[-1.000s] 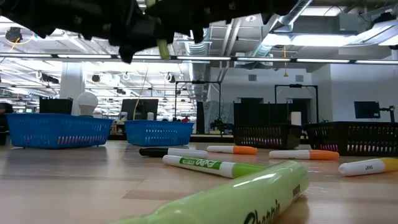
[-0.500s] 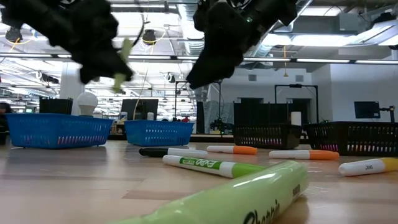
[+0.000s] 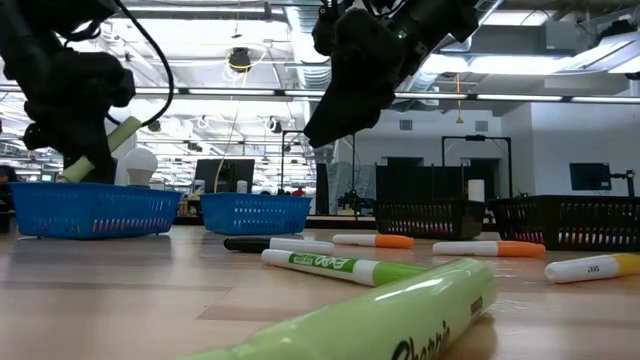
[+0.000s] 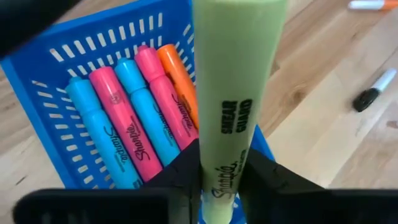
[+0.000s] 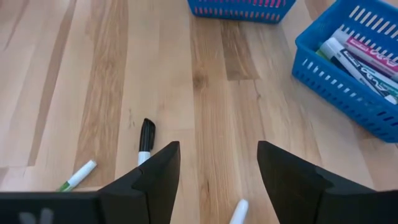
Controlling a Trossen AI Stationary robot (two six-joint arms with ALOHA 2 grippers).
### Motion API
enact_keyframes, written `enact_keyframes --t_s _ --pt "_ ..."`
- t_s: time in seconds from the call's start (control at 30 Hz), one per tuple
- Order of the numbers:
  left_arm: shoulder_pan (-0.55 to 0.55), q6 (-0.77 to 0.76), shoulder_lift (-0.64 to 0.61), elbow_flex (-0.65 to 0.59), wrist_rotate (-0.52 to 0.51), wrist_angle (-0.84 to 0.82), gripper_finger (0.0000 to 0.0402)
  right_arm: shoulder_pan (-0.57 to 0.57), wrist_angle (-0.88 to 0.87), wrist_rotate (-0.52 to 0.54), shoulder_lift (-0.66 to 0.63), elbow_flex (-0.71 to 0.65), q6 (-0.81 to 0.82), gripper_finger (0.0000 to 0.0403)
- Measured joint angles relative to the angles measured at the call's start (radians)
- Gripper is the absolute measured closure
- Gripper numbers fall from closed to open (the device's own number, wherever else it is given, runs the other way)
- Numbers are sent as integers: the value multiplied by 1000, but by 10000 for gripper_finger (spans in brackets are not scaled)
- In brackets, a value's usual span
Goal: Pick & Place Markers
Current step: Put the top light green highlighter pen into the left blue bin, then put the black highlighter pen into the bottom black bin
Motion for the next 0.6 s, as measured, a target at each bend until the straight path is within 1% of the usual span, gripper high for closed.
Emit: enact_keyframes --t_s 0.13,0.43,0.6 --pt "0 0 43 0 -10 0 309 0 6 0 0 0 0 200" --pt "0 0 197 0 -26 11 281 10 35 0 0 0 1 199" --pt "0 1 227 0 -29 33 273 21 35 -1 0 0 1 200"
